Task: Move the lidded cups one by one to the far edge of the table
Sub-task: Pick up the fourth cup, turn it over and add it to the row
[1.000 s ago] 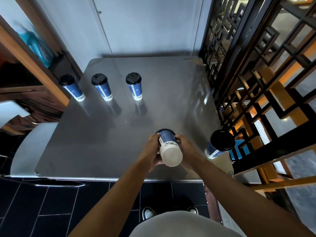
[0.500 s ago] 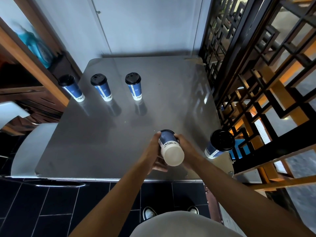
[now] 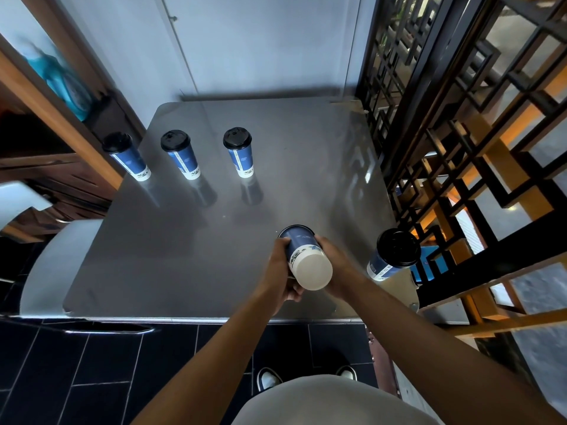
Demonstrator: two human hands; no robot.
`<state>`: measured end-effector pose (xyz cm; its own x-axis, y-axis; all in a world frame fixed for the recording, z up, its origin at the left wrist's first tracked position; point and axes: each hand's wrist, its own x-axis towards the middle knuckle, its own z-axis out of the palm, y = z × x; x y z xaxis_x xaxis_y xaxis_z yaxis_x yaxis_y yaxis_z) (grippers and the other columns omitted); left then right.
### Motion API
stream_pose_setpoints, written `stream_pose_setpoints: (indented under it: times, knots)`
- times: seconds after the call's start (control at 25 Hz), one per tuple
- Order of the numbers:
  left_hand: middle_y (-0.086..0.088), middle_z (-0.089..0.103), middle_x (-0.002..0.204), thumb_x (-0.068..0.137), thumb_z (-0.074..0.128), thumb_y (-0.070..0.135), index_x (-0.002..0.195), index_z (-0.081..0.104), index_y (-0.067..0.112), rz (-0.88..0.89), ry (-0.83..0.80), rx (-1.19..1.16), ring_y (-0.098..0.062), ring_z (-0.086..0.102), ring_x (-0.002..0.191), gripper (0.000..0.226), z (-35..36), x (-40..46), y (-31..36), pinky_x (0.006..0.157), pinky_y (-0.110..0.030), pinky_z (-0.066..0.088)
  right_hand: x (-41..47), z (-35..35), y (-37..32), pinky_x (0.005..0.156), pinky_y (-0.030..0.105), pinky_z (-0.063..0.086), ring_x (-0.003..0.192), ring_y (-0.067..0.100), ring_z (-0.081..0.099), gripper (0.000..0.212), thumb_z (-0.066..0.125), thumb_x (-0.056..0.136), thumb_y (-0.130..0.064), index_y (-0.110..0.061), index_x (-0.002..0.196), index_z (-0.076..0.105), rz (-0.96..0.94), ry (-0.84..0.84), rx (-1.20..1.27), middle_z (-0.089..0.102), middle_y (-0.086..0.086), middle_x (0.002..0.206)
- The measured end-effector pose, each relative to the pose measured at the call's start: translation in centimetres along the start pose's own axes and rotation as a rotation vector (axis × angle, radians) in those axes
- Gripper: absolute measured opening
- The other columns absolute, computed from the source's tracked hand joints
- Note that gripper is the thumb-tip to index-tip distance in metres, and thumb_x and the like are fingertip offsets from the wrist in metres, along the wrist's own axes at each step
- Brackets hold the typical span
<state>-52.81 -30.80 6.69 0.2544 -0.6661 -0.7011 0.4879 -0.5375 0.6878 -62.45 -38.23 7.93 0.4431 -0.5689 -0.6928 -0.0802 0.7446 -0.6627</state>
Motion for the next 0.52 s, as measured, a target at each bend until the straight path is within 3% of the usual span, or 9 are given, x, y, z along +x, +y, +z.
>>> stream_pose_setpoints:
  times: [0.16, 0.32, 0.36, 0.52]
  knots:
    - [-0.014, 0.057, 0.058, 0.085, 0.027, 0.077, 0.080, 0.068, 0.005, -0.001, 0.060, 0.148, -0.019, 0.048, 0.039, 0.083, -0.5, 0.2, -0.1, 0.043, -0.016, 0.033, -0.1, 0.0, -0.4, 0.061, 0.035, 0.048, 0.065, 0.027, 0.062, 0.046, 0.035, 0.107, -0.038, -0.001, 0.117, 0.061, -0.003, -0.011, 0.018, 0.065, 0.015, 0.078]
    - [-0.019, 0.058, 0.073, 0.071, 0.028, 0.080, 0.119, 0.056, 0.002, 0.077, 0.153, 0.287, -0.018, 0.048, 0.044, 0.096, -1.1, 0.4, 0.6, 0.044, -0.016, 0.033, 0.0, 0.2, -0.5, 0.064, 0.033, 0.047, 0.074, 0.025, 0.059, 0.051, 0.035, 0.109, -0.034, 0.004, 0.136, 0.053, -0.058, 0.028, -0.028, 0.061, 0.020, 0.099]
    - [-0.018, 0.058, 0.071, 0.073, 0.028, 0.080, 0.119, 0.056, 0.003, 0.099, 0.163, 0.307, -0.018, 0.049, 0.044, 0.094, -1.2, 0.4, 0.9, 0.043, -0.017, 0.035, 0.0, 0.1, -0.6, 0.062, 0.032, 0.048, 0.076, 0.024, 0.060, 0.050, 0.034, 0.109, -0.034, 0.002, 0.137, 0.053, -0.074, 0.034, -0.072, 0.062, 0.021, 0.104]
    - [-0.010, 0.053, 0.058, 0.085, 0.033, 0.080, 0.087, 0.060, 0.011, 0.041, 0.096, 0.280, -0.015, 0.045, 0.041, 0.074, -1.1, -0.1, 1.6, 0.044, -0.016, 0.032, 0.4, -0.4, -0.9, 0.062, 0.030, 0.052, 0.088, 0.028, 0.065, 0.047, 0.034, 0.109, -0.038, -0.005, 0.134, 0.056, -0.114, 0.052, -0.229, 0.068, 0.023, 0.113]
